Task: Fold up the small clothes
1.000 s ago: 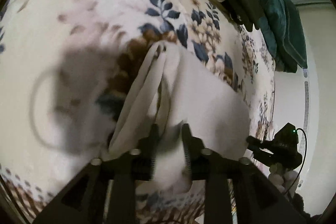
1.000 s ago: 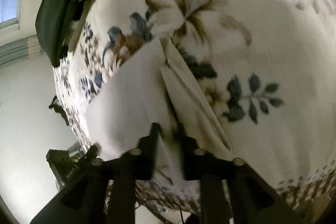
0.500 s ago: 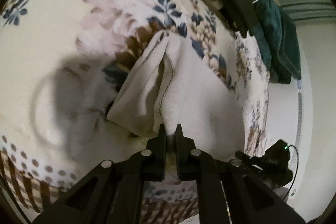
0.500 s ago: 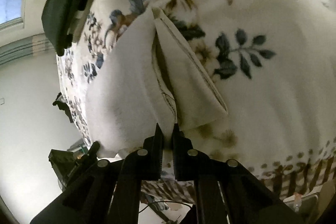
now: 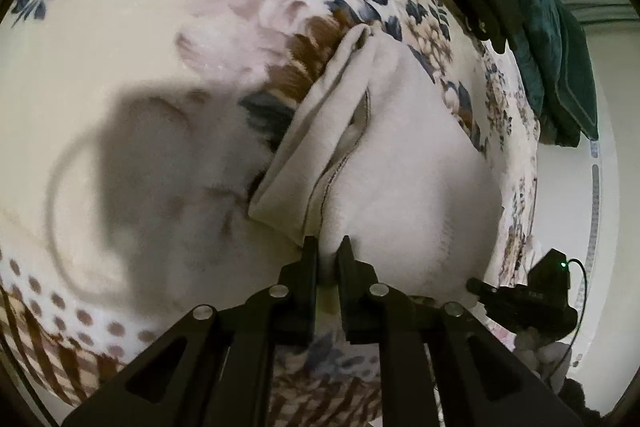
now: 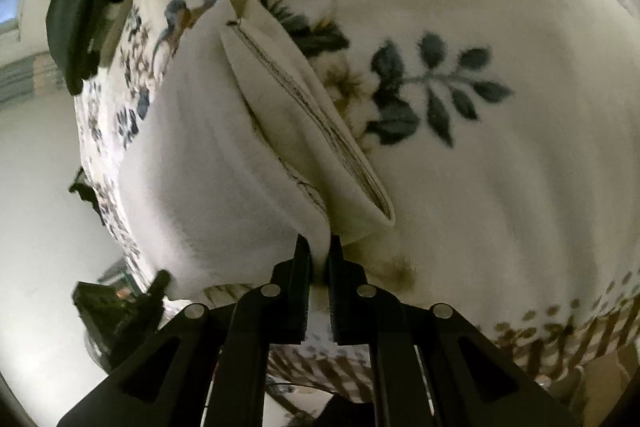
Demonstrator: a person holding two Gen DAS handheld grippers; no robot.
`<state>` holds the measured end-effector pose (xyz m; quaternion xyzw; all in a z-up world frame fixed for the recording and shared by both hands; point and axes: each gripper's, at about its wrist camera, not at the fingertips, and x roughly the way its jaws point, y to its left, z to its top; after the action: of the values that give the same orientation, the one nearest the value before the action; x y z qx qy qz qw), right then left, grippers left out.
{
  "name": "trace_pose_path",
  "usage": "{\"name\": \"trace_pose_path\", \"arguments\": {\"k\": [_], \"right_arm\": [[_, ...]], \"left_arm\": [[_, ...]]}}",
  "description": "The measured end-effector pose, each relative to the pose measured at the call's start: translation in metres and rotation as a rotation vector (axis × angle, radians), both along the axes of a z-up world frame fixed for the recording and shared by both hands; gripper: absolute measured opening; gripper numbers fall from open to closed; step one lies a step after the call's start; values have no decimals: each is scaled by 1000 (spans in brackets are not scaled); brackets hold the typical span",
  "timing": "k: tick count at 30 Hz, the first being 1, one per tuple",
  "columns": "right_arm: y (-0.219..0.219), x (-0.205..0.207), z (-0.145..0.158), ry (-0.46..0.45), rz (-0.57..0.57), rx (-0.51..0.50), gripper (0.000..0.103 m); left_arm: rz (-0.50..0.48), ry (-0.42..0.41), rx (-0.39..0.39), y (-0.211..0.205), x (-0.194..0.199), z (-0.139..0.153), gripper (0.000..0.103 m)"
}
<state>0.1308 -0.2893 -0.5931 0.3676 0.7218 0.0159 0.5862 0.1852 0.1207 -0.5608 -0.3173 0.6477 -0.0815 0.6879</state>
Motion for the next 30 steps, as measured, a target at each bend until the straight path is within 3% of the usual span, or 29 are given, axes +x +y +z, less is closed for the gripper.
{"name": "trace_pose_path", "arguments": {"k": [1,3,5,11,16,23,30], "right_arm": [[1,1,-1,9,13,6,17],[2,2,0,24,30,29,45],[-2,2,5,5,29,66,58],[-28,13,11,-75,-34,126,81],[-46,32,-17,-124,-92,266,81],[-43,51,-49,-129,-56,357,85],[-16,70,-54,-130,7,409,86]], "left_arm": [[-5,4,4,0,0,2,13],[-9,4,36,3,-1,8,31],[24,-12,31,15,-2,10,46],[165,-25,-31,60,3,-7,53],[249,-36,-154,74,29,-36,58],[194,-87,-435,40,66,-56,62],[76,-92,-491,8,86,-50,62]]}}
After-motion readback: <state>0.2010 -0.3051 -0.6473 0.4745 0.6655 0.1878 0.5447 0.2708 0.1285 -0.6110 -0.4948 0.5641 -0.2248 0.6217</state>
